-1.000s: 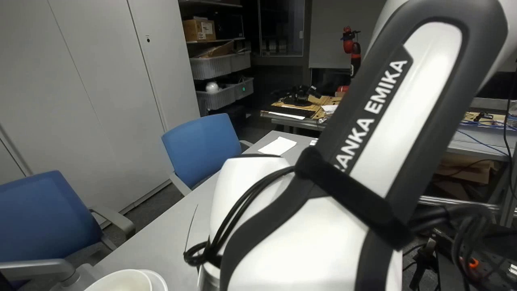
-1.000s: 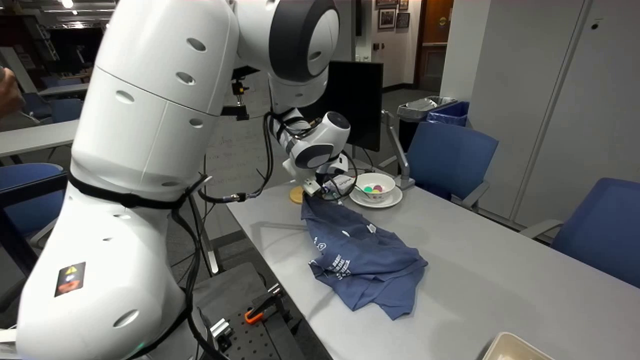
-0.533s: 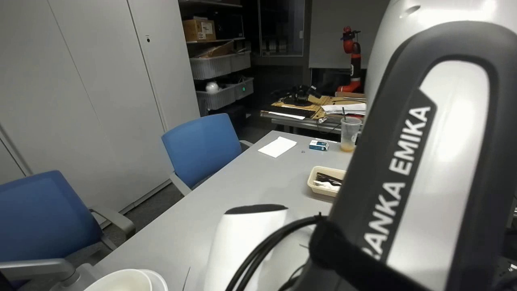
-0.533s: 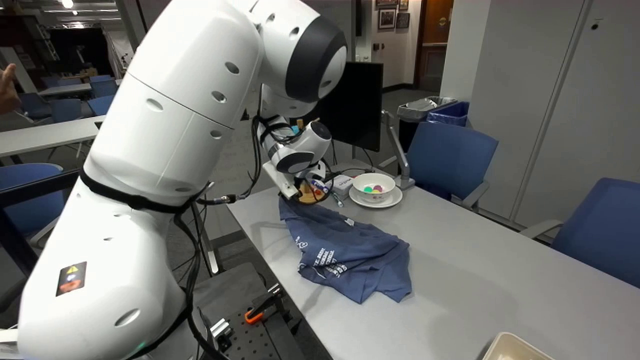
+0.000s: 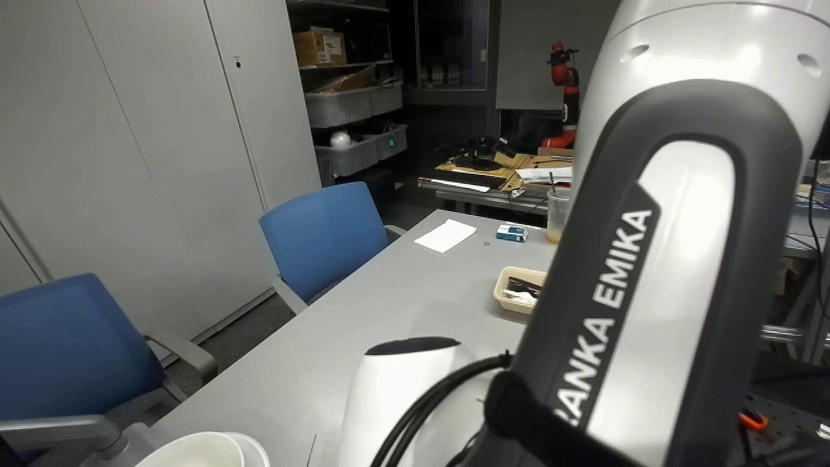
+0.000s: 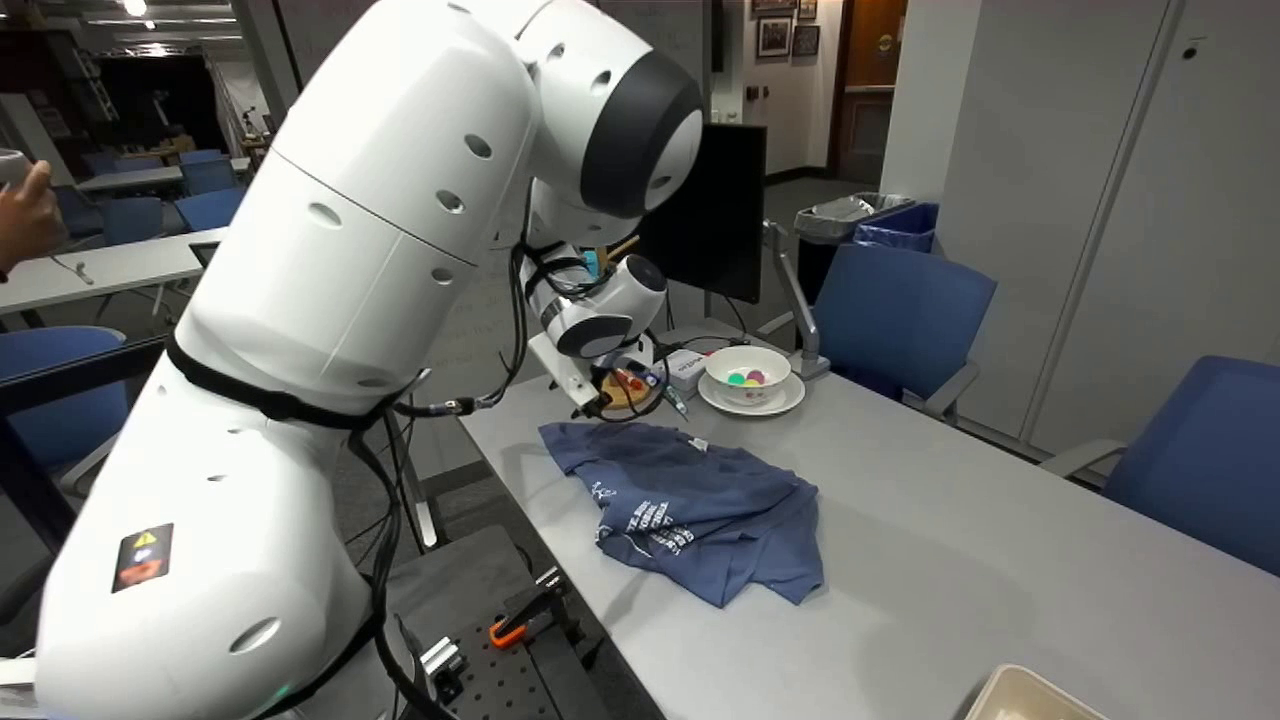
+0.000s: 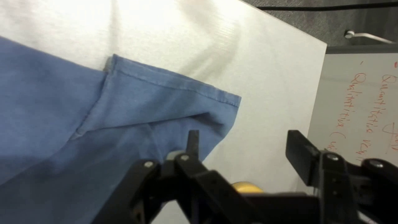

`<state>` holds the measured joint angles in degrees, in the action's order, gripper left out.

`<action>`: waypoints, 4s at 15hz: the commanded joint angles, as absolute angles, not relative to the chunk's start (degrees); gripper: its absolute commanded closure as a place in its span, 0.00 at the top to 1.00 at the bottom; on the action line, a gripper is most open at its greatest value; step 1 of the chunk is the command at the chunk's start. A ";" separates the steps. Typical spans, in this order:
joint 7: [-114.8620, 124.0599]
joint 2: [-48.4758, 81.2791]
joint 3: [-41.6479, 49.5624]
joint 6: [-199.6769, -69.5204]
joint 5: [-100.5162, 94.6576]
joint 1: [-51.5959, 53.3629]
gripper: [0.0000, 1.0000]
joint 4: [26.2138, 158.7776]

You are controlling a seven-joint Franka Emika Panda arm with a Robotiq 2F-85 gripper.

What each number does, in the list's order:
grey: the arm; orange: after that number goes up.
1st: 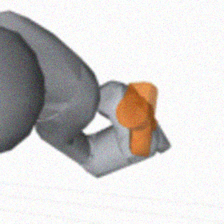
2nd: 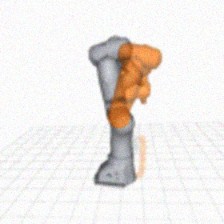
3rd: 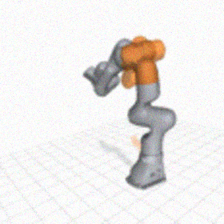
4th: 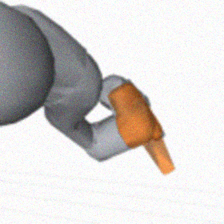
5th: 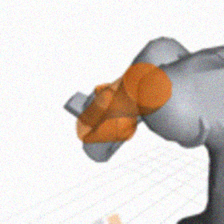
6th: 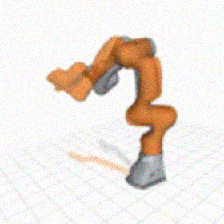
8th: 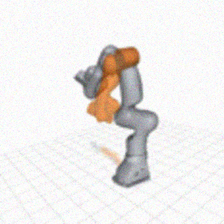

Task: Unfold the blue t-shirt fully

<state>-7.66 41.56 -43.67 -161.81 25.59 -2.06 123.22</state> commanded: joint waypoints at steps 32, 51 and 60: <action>28.84 40.51 4.53 -131.20 -12.12 20.25 1.00 102.48; 34.42 40.38 4.17 -131.21 -11.17 20.00 1.00 103.01; 34.47 46.37 4.55 -132.14 -9.85 18.13 0.99 99.38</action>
